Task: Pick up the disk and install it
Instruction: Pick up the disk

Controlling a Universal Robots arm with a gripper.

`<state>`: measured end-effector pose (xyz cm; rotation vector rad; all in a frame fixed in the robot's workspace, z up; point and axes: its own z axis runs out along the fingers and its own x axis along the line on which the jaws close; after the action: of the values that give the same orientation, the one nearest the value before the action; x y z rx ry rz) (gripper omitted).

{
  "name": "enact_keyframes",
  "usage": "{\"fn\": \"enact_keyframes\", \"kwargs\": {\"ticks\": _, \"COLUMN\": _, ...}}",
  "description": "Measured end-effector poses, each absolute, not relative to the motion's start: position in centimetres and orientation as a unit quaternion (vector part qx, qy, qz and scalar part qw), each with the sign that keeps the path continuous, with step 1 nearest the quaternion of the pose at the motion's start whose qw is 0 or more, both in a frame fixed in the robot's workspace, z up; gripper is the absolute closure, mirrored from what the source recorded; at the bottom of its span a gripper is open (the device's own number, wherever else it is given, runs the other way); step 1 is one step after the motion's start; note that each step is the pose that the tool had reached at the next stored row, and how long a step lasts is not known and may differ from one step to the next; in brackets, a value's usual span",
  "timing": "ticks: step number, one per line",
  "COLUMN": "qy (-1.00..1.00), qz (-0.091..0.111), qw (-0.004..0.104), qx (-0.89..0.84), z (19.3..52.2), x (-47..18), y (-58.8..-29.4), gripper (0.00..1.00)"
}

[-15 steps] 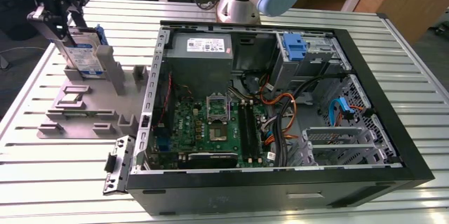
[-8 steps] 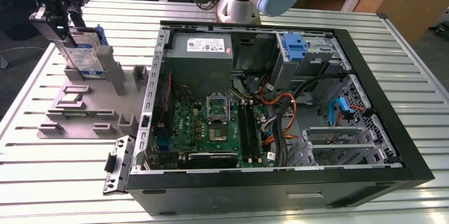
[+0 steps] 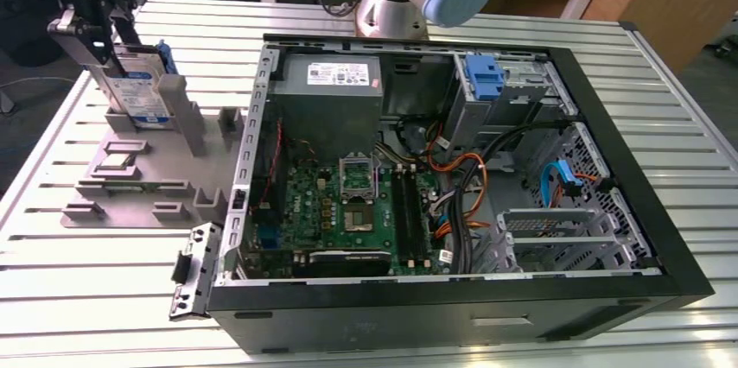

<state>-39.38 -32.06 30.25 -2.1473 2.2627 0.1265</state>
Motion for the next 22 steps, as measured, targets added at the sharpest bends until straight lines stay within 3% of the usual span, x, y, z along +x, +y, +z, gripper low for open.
{"fn": "enact_keyframes", "kwargs": {"ticks": 14, "qy": 0.725, "qz": 0.04, "qw": 0.009, "qx": -0.688, "z": 30.4, "x": -39.38, "y": -32.06, "gripper": 0.35}}
{"fn": "enact_keyframes", "kwargs": {"ticks": 16, "qy": 0.725, "qz": 0.04, "qw": 0.009, "qx": -0.688, "z": 30.41, "x": -39.38, "y": -32.06, "gripper": 0.37}}
{"fn": "enact_keyframes", "kwargs": {"ticks": 19, "qy": 0.725, "qz": 0.04, "qw": 0.009, "qx": -0.688, "z": 30.42, "x": -39.38, "y": -32.06, "gripper": 0.49}}
{"fn": "enact_keyframes", "kwargs": {"ticks": 22, "qy": 0.725, "qz": 0.04, "qw": 0.009, "qx": -0.688, "z": 30.43, "x": -39.38, "y": -32.06, "gripper": 0.49}}
